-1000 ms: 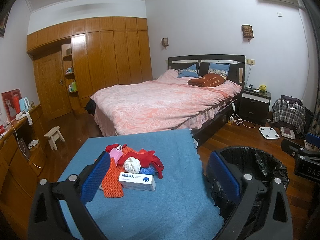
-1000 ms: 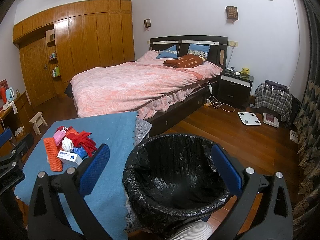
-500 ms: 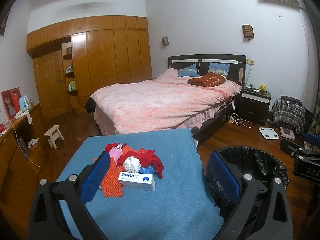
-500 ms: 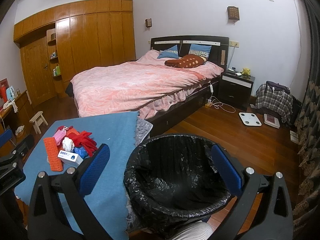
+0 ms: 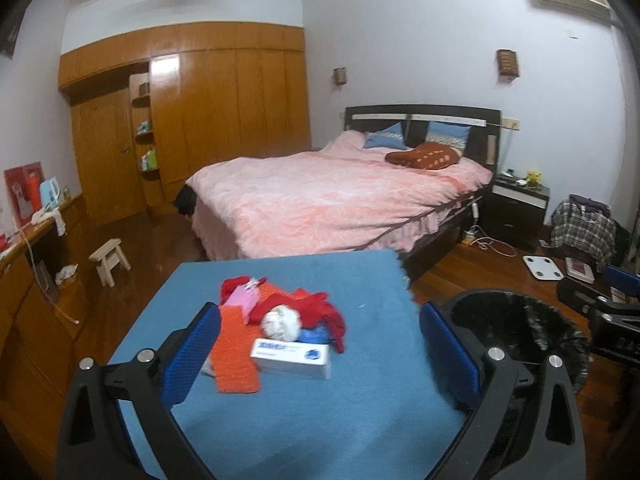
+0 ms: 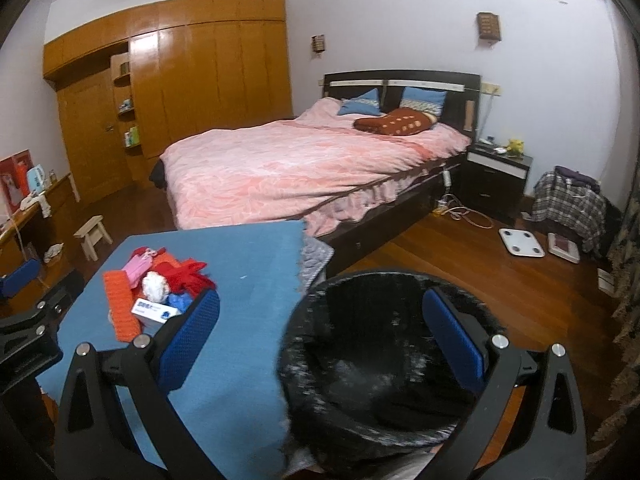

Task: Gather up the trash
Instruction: 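Grasp the orange mesh scrubber with the left tool while the right tool grasps the white wipes box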

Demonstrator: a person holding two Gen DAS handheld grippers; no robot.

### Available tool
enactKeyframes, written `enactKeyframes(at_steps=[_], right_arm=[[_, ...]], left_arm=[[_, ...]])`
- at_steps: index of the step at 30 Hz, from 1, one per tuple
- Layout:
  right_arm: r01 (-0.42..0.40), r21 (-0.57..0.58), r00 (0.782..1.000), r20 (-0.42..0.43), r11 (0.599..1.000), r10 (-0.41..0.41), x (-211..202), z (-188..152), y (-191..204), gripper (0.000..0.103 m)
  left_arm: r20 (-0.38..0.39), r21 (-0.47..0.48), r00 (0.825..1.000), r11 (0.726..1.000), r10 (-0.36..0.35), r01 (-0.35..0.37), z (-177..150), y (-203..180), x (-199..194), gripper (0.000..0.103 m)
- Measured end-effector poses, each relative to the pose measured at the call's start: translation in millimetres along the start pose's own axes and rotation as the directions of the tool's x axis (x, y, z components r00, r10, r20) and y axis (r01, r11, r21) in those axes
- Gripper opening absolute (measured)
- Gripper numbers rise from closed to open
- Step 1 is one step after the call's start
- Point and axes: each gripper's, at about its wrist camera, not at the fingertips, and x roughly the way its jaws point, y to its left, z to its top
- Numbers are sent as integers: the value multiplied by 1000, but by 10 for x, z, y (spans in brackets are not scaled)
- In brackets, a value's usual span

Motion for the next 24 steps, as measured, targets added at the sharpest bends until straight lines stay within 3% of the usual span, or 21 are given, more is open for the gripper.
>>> enactKeyframes(at_steps=[5,10,20,24], right_arm=[[-93,-18,995,-34,996,92,447,-139,424,99],[-164,-46,983,-88,985,160,921,-324,861,99],[-175,-70,974,-160,982,162,1598,-642,1228,98],[-179,-71,970,-177,981,165,1758,-713,1290,99]], left_arm=[[-5,-30,996,996,88,-88,-102,420,175,97],[-54,-15,994,995,100,-101,-294,824,437,97],[-204,-50,973,991,110,-123,-706,1255,1153,97],[-231,-55,969,993,86,-102,-797,1272,1368,86]])
